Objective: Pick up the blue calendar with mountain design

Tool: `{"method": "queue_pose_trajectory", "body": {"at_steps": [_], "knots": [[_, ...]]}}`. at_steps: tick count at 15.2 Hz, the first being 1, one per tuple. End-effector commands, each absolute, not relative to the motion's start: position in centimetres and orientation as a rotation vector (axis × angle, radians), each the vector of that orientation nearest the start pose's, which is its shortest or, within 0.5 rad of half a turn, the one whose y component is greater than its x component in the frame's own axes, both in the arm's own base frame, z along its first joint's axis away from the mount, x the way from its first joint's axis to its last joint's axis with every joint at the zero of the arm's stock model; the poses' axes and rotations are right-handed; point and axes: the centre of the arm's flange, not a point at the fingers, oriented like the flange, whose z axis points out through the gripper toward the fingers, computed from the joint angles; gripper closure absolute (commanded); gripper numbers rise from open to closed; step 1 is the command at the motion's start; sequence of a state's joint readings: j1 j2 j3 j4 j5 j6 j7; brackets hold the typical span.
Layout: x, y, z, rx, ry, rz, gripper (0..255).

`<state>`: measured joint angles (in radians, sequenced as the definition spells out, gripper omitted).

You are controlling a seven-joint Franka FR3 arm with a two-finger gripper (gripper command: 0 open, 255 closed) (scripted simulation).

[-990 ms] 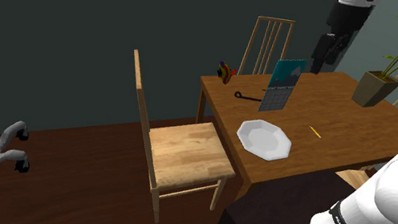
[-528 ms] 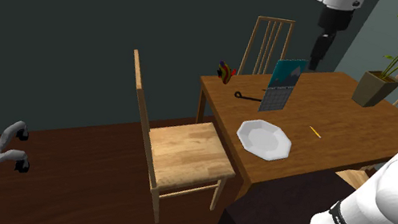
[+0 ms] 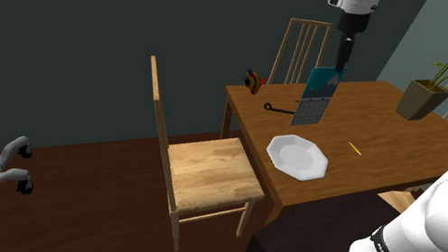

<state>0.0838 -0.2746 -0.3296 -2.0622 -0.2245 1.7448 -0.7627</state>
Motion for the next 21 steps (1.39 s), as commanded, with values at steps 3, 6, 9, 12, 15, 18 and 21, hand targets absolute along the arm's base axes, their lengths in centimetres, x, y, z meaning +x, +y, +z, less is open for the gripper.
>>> {"method": "queue_pose_trajectory", "body": {"at_steps": [3,6,9,12,15,18,21], "knots": [[49.5,-17.0,52.6,-3.033,-1.13,0.211,0],[53.0,-18.3,51.3,-2.98,-1.281,0.232,0],[56.6,-19.1,50.1,-2.919,-1.43,0.253,0],[57.4,-19.3,48.7,-2.904,-1.463,0.258,0],[57.4,-19.3,47.1,-2.904,-1.463,0.258,0],[57.4,-19.3,45.8,-2.904,-1.463,0.258,0],[57.4,-19.3,45.9,-2.904,-1.463,0.258,255]]}}
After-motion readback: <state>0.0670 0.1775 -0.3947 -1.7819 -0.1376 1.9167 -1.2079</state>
